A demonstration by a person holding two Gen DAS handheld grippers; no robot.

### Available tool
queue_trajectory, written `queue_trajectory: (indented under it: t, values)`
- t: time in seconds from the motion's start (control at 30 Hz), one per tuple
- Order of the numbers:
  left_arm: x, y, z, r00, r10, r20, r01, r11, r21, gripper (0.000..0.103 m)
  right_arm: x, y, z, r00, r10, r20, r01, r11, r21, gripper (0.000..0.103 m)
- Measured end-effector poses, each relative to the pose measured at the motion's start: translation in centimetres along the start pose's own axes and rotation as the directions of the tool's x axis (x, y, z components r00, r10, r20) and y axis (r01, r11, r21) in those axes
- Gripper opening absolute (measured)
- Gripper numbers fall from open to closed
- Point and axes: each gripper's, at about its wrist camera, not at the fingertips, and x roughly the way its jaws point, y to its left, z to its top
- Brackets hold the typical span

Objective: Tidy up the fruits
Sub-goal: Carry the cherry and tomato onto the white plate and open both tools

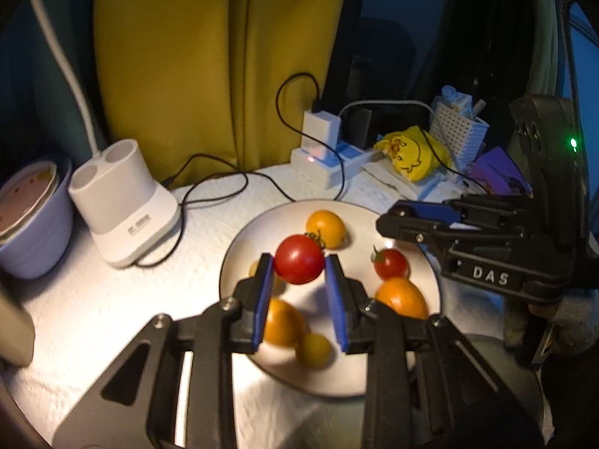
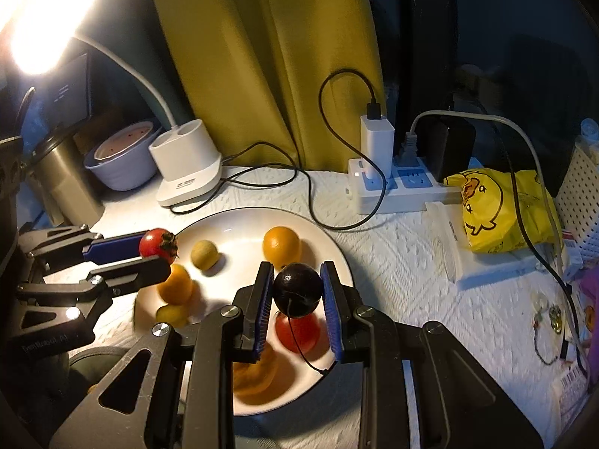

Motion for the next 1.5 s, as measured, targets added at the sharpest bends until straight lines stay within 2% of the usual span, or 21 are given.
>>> queue_trajectory:
  t: [0.37,0.77,0.9,1.03,1.5]
  values:
    - [3.7,0.7,1.2,0.999,-0.007,-0.033,0.007,1.0,-0.011,0.029,2.7,-0.7,0.2,1.0,-0.025,-0.016,0.025,1.0,0.006,0.027]
    - [5.0,1.2,1.1,0.999,0.004,-0.053,-0.005,0.999,-0.034,0.03,3.4,-0.9,0.0,0.999,-0.038,-0.024,0.038,0.999,0.01,0.028]
    - [4.4,1.6,1.1,0.999,0.013,-0.04,-0.015,0.999,-0.052,0.031,3.2,-0.9,0.0,0.999,-0.044,-0.016,0.044,0.999,0.015,0.028]
    - [3.0,1.8,1.4,1.0,0.023,-0.013,-0.024,0.998,-0.063,0.032,2.8,-0.9,0.1,0.999,-0.052,-0.006,0.052,0.998,0.019,0.036]
    - [-2.4,0.7,0.3,0.998,0.036,0.055,-0.031,0.995,-0.094,0.042,-0.9,0.6,0.3,0.998,-0.045,0.044,0.044,0.999,0.021,0.037]
